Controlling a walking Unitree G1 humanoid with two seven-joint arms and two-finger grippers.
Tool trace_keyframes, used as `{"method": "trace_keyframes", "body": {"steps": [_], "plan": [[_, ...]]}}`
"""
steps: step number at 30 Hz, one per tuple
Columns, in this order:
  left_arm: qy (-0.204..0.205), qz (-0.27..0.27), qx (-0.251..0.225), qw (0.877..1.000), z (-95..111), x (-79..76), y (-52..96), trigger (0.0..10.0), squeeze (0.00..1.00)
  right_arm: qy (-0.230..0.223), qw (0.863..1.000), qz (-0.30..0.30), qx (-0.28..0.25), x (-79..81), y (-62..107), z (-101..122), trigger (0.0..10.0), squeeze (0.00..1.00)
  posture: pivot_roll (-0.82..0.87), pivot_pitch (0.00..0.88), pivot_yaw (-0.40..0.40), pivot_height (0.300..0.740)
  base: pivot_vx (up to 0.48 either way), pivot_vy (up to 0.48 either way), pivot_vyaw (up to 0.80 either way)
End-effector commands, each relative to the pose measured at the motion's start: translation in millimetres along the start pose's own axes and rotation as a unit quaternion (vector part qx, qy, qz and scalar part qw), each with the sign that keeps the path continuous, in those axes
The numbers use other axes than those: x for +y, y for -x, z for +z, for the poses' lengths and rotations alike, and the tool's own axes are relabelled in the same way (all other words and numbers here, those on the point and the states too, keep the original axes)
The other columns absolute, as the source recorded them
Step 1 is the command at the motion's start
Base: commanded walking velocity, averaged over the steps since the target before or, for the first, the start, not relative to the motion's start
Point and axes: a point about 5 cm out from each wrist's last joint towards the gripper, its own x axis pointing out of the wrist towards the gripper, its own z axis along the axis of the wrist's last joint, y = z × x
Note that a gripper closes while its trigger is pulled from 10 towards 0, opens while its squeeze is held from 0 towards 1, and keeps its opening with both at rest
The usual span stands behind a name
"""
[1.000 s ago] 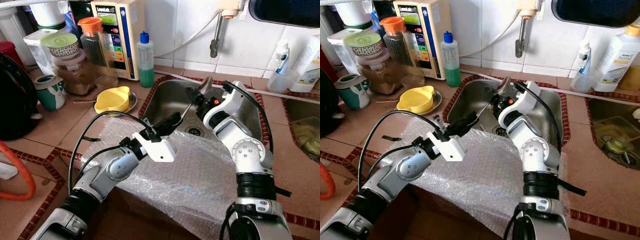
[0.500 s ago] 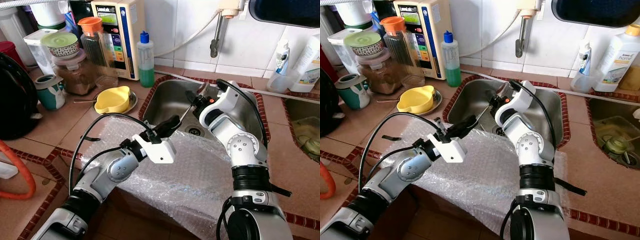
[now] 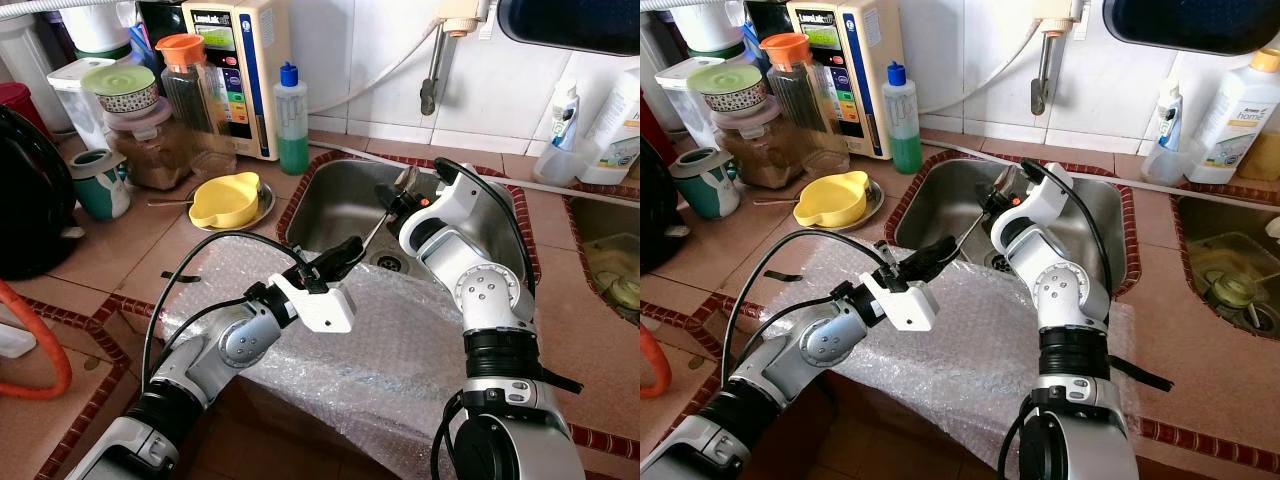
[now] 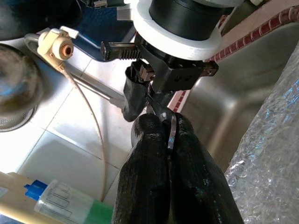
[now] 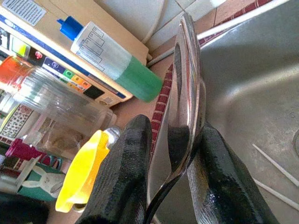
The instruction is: Kitchen organization
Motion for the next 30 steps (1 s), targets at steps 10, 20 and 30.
{"method": "trace_keyframes", "body": {"steps": [10,20,30], "plan": [[0.021,0.042,-0.006,0.999,-3,18.7,0.8,10.0,1.0,0.01,0.998,-0.055,-0.036,-15.5,-1.2,9,0.0,0.0,0.04,0.0,0.058,0.74,0.0,0.0,0.0],[0.038,0.08,-0.021,0.996,2,28.7,2.9,10.0,1.0,0.012,0.995,-0.075,-0.063,-19.3,-5.6,13,0.0,0.0,0.05,0.0,0.053,0.74,0.0,0.0,0.0],[0.28,0.089,0.025,0.955,-4,22.6,5.1,10.0,1.0,0.058,0.991,-0.086,-0.083,-33.7,-13.6,13,0.0,0.0,0.08,0.0,0.049,0.74,0.0,0.0,0.0]]}}
